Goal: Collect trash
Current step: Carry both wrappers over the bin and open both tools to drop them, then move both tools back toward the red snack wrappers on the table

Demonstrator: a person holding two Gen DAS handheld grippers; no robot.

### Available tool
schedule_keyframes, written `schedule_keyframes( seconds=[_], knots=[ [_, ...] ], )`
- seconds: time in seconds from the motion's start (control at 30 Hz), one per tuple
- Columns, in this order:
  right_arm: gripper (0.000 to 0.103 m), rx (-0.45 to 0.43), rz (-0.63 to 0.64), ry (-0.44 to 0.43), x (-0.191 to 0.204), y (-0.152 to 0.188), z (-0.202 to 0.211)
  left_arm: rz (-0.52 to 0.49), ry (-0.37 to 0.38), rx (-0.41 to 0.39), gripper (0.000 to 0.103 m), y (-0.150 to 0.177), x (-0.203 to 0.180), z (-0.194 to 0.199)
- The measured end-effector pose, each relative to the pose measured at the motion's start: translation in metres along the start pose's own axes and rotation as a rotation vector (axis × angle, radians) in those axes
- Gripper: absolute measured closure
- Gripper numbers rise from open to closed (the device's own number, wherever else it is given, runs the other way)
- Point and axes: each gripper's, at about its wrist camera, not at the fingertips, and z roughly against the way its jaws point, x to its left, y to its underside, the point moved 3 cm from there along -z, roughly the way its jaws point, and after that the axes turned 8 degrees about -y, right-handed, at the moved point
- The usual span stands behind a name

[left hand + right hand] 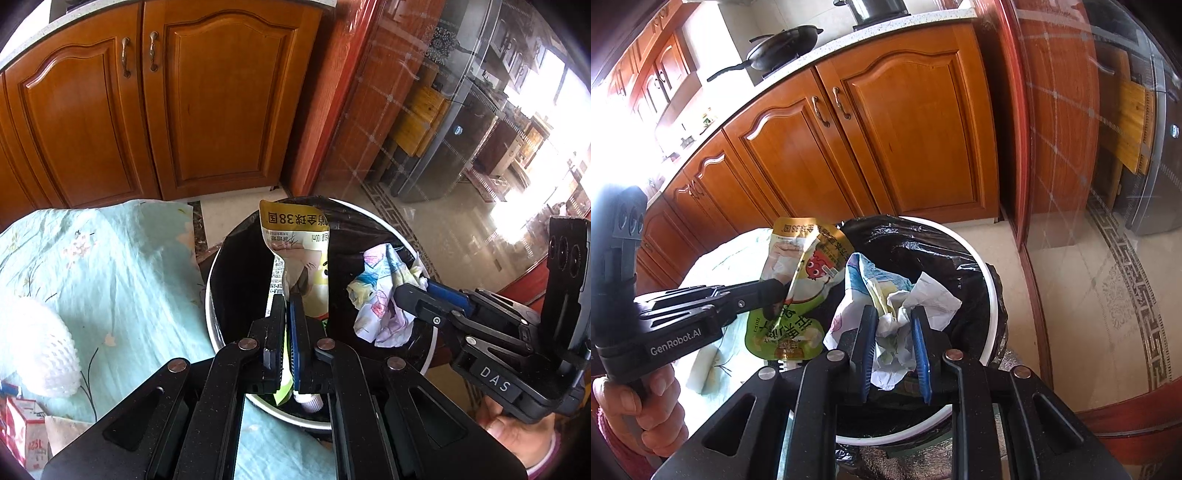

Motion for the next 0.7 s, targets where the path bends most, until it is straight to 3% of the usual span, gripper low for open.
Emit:
schedule_keyframes(
  seconds=[0.1, 0.17, 0.23, 0.63, 0.7],
  knots=[
    [0.073, 0.005, -0.010, -0.005, -0.002, 0.000, -0.002, -0.002, -0.001, -0.002, 0.077, 0.001, -0.001, 0.002],
    [0.070, 0.002, -0.014, -0.004, -0.003, 0.000, -0.002, -0.003, -0.003, -0.009, 0.071, 0.002, 0.000, 0.004],
    [0.062, -0.007, -0.019, -0.007, -0.003, 0.000, 0.000, -0.001, -0.002, -0.020, 0.071, 0.003, 0.002, 0.007],
    [0.061, -0.090, -0.040, -0.050, 0.010, 0.016, 0.029, 0.108, -0.006, -0.111, 0.071, 0.044, 0.041, 0.055],
    [0.054, -0.118, -0.047, -0.075, 0.018, 0.023, 0.035, 0.144, -0.006, -0.133, 0.071, 0.058, 0.051, 0.067]
  ],
)
